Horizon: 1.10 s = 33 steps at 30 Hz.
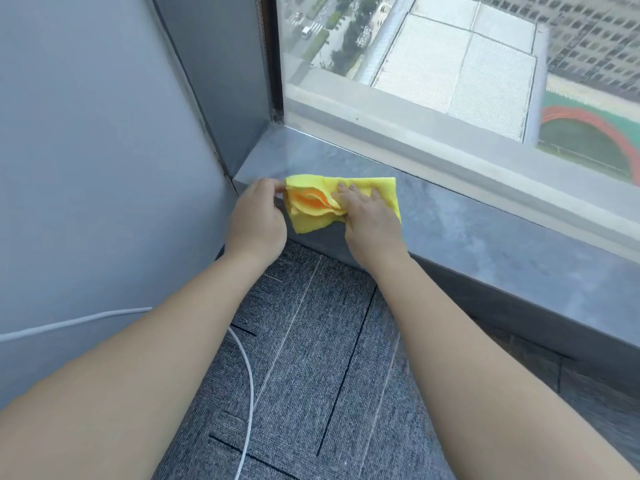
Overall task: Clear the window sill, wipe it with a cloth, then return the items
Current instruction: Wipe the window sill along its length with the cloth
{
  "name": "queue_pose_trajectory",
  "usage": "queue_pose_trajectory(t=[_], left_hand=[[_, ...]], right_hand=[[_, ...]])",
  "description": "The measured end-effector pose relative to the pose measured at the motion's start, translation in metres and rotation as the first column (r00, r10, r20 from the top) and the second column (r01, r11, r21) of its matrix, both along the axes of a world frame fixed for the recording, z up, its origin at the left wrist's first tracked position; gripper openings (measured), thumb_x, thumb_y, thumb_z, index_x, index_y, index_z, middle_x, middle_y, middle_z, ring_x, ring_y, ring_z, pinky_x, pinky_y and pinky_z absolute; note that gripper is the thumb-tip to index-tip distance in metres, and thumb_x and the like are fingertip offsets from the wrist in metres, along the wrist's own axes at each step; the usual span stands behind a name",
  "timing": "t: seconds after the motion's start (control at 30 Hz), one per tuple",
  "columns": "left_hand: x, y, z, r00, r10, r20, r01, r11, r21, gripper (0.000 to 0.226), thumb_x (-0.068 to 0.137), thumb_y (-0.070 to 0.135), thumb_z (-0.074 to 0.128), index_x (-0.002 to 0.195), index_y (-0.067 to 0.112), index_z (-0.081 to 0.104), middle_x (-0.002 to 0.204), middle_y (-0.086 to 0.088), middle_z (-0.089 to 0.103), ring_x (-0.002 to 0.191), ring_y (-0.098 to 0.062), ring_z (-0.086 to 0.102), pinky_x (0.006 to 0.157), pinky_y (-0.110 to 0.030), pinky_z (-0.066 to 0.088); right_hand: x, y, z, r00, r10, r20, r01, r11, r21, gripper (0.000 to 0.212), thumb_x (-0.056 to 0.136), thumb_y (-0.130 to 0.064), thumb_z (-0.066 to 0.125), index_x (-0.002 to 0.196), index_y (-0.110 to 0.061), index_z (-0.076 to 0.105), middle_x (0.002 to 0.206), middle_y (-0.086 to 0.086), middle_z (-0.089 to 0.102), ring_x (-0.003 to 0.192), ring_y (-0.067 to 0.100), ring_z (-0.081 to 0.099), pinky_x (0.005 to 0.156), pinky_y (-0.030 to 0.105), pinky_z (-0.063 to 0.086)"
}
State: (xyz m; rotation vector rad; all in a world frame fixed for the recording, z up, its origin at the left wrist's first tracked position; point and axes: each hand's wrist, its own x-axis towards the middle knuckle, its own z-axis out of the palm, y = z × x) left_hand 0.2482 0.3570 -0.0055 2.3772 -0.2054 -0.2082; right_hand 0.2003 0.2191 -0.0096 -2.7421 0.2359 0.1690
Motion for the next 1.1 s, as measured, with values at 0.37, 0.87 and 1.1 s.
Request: queue_pose_trajectory(t=[0.37,0.87,1.1], left_hand=[[0.009,-0.014,-0.005,0.988,-0.129,-0.081,0.138,0.983,0.119,0.048,0.089,-0.002,0.028,0.135,0.008,0.036,0.150,-0.010,0.033,0.140,-0.022,0.026,0.112,-0.032,0.022],[0.005,-0.012,0.002,0.979,0.090,-0.183,-0.112,0.987,-0.117,0.051,0.086,-0.005,0.027,0.134,0.011,0.038,0.143,-0.008,0.044,0.131,-0.021,0.040,0.107,-0.026,0.028],[-0.012,-0.004,0.007,0.973,0.080,-0.216,-0.128,0.968,-0.216,0.043,0.080,-0.005,0.030,0.107,0.012,0.059,0.112,-0.014,0.063,0.099,-0.025,0.055,0.094,-0.034,0.043]], right_hand=[[0.006,-0.041,-0.001,0.877,-0.469,-0.100,0.456,0.881,-0.128,0.061,0.090,0.004,0.028,0.147,-0.016,0.018,0.159,0.007,0.013,0.147,0.028,0.009,0.116,0.054,0.001],[-0.012,0.011,0.013,0.996,0.015,-0.092,-0.013,1.000,0.018,0.052,0.093,-0.002,0.030,0.141,-0.020,0.035,0.156,-0.004,0.026,0.145,0.013,0.020,0.120,0.039,0.001],[-0.037,0.008,0.028,0.992,-0.054,-0.118,0.061,0.996,0.060,0.039,0.093,-0.010,0.035,0.128,-0.018,0.050,0.123,0.014,0.061,0.119,0.034,0.047,0.089,0.039,0.040]])
